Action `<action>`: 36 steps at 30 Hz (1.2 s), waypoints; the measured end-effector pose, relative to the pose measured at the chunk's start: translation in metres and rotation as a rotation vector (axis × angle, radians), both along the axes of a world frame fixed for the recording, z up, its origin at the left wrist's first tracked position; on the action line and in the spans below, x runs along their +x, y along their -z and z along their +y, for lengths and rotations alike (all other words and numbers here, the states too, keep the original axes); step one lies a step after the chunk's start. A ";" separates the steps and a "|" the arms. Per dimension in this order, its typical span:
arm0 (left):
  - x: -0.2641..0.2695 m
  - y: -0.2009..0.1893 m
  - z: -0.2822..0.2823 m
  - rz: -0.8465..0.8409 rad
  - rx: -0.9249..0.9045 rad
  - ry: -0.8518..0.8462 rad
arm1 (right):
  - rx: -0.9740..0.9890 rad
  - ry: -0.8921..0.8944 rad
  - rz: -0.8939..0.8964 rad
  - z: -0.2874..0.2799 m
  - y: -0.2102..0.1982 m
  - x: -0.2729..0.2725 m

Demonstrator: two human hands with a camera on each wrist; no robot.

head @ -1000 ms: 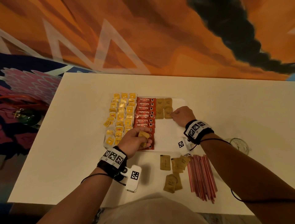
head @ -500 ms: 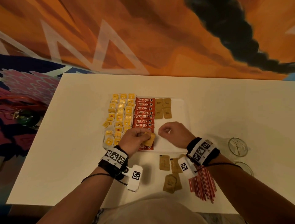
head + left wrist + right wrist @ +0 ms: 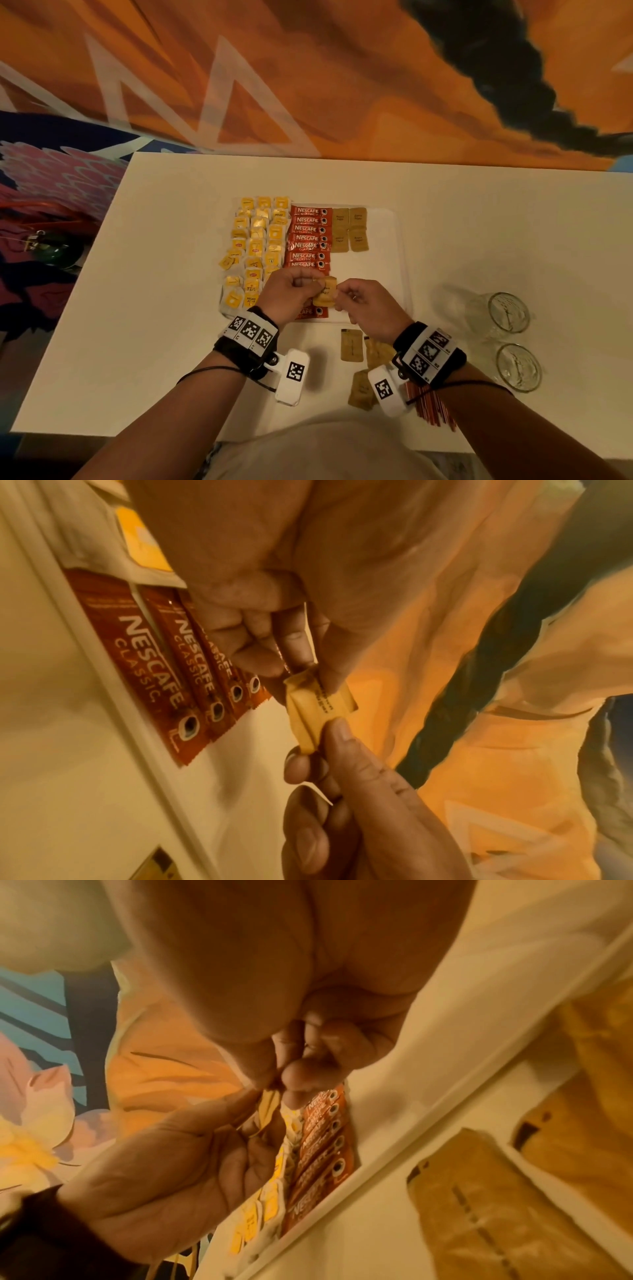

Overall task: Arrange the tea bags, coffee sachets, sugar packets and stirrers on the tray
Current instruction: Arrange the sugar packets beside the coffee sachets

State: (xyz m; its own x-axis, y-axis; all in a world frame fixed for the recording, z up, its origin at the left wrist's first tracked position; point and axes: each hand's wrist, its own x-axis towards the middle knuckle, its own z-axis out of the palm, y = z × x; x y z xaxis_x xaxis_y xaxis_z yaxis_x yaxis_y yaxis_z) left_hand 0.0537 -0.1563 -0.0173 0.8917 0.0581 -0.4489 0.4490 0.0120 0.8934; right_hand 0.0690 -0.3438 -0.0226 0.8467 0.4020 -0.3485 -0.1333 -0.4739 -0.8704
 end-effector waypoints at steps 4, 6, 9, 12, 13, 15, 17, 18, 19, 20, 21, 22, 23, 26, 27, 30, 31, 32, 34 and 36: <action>0.001 -0.001 0.001 -0.007 -0.001 0.024 | 0.001 0.028 -0.038 0.002 0.001 0.000; 0.000 0.001 0.003 -0.008 0.040 0.064 | 0.025 0.075 -0.034 0.002 0.001 0.001; -0.004 0.006 0.005 -0.017 0.101 0.127 | 0.020 0.107 -0.044 0.004 0.003 0.001; -0.007 0.006 0.004 0.000 0.087 0.122 | -0.005 0.116 -0.048 0.005 0.007 0.001; -0.008 0.006 0.003 0.008 0.083 0.116 | -0.013 0.118 -0.048 0.004 0.008 0.001; -0.007 0.007 0.003 0.029 0.072 0.106 | -0.032 0.128 -0.047 0.002 0.011 0.003; -0.007 0.008 0.003 0.052 0.059 0.093 | -0.073 0.147 -0.062 -0.001 0.014 0.012; -0.006 0.009 0.003 0.063 0.059 0.084 | -0.098 0.160 -0.071 -0.003 0.015 0.018; -0.006 0.009 0.004 0.066 0.062 0.078 | -0.129 0.170 -0.080 -0.004 0.016 0.025; -0.006 0.010 0.004 0.067 0.069 0.077 | -0.165 0.173 -0.087 -0.006 0.018 0.032; -0.006 0.010 0.005 0.067 0.073 0.078 | -0.199 0.169 -0.091 -0.007 0.020 0.038; -0.006 0.011 0.006 0.066 0.077 0.079 | -0.227 0.163 -0.090 -0.007 0.023 0.044; -0.006 0.011 0.007 0.065 0.080 0.079 | -0.250 0.159 -0.085 -0.006 0.025 0.049; -0.008 0.014 0.009 0.067 0.095 0.086 | -0.309 0.144 -0.067 -0.002 0.030 0.059; -0.009 0.014 0.010 0.069 0.097 0.088 | -0.322 0.140 -0.064 -0.001 0.030 0.061; -0.010 0.015 0.011 0.082 0.094 0.077 | -0.351 0.141 -0.069 0.003 0.031 0.065; -0.011 0.015 0.011 0.086 0.097 0.074 | -0.366 0.141 -0.072 0.004 0.032 0.067; -0.011 0.014 0.011 0.087 0.102 0.073 | -0.383 0.141 -0.074 0.004 0.032 0.068; -0.012 0.014 0.011 0.082 0.115 0.080 | -0.416 0.137 -0.072 0.005 0.032 0.069; -0.014 0.015 0.012 0.070 0.131 0.101 | -0.438 0.132 -0.075 0.005 0.031 0.072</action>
